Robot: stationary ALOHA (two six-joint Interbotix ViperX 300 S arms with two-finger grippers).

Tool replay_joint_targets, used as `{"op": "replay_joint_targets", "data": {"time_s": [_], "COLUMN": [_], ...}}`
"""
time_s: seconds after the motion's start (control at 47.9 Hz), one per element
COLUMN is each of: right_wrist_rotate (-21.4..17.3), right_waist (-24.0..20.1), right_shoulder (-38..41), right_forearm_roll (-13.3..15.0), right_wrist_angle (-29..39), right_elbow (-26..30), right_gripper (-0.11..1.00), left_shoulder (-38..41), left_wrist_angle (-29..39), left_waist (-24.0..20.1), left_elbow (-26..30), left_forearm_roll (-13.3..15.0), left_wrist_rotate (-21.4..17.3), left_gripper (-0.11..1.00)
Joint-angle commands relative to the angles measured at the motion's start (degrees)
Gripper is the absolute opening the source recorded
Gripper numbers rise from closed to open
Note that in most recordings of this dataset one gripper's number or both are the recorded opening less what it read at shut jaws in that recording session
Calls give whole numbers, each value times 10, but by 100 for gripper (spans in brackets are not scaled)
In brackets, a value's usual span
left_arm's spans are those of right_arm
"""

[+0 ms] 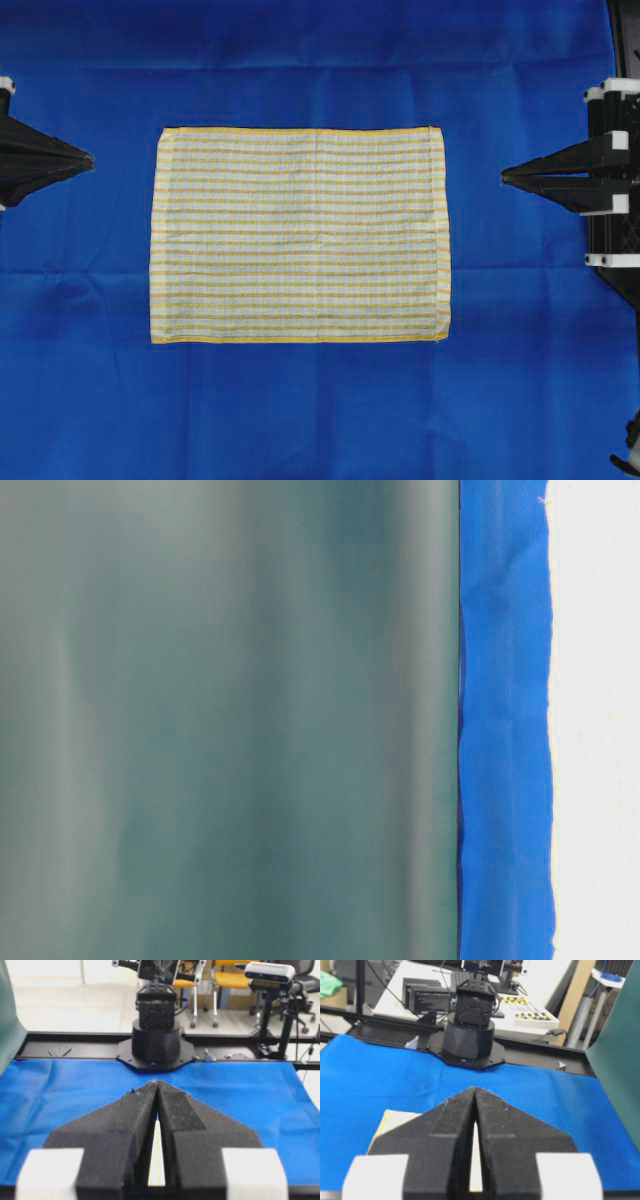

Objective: Fold the yellow towel.
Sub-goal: 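Move both grippers to the towel's top corners and grasp them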

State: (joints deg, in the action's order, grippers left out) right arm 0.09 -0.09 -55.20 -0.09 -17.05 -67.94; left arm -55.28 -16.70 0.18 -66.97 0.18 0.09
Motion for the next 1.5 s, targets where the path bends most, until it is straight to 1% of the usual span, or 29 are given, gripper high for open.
{"op": "replay_joint_targets", "data": {"time_s": [0.0, 0.125, 0.251, 0.397, 0.564, 0.606, 0.648, 0.69, 0.731, 0.878, 0.919, 0.94, 0.982, 1.128, 1.295, 1.379, 1.483], "right_wrist_rotate": [-5, -9, -11, -11, -11, -11, -11, -11, -11, -11, -11, -11, -11, -11, -11, -11, -11], "right_waist": [4, 18, 57, 105, 155, 165, 174, 183, 192, 218, 228, 231, 237, 256, 272, 272, 272], "right_shoulder": [6, 19, 40, 76, 138, 160, 179, 200, 221, 296, 322, 332, 352, 412, 464, 483, 497], "right_forearm_roll": [-2, -19, -34, -51, -75, -80, -83, -84, -84, -89, -89, -89, -90, -91, -92, -92, -99], "right_wrist_angle": [1, 28, 63, 75, 77, 80, 82, 82, 82, 73, 64, 60, 51, 22, -7, -13, -16], "right_elbow": [17, 26, 32, 29, 27, 29, 30, 31, 31, 32, 32, 32, 32, 36, 38, 40, 40], "right_gripper": [0, 0, 0, 0, 0, 1, 2, 8, 18, 62, 74, 76, 75, 65, 65, 65, 65], "left_shoulder": [9, 16, 35, 83, 153, 170, 186, 203, 222, 278, 294, 303, 326, 392, 462, 487, 512], "left_wrist_angle": [9, 25, 33, 34, 29, 27, 24, 19, 12, -22, -33, -39, -52, -88, -129, -138, -147], "left_waist": [-3, -11, -32, -68, -112, -120, -127, -134, -140, -156, -163, -166, -177, -207, -228, -230, -230], "left_elbow": [6, 8, 5, 4, 4, 4, 4, 4, 3, 0, -2, -3, -6, -15, -16, -12, -8], "left_forearm_roll": [24, 23, 23, 23, 23, 23, 23, 23, 23, 23, 23, 24, 23, 23, 23, 23, 23], "left_wrist_rotate": [-5, -8, -11, -12, -13, -12, -12, -12, -12, -12, -12, -12, -12, -12, -12, -12, -12], "left_gripper": [0, 0, 0, 0, 1, 3, 9, 19, 30, 76, 84, 86, 86, 81, 80, 79, 79]}}
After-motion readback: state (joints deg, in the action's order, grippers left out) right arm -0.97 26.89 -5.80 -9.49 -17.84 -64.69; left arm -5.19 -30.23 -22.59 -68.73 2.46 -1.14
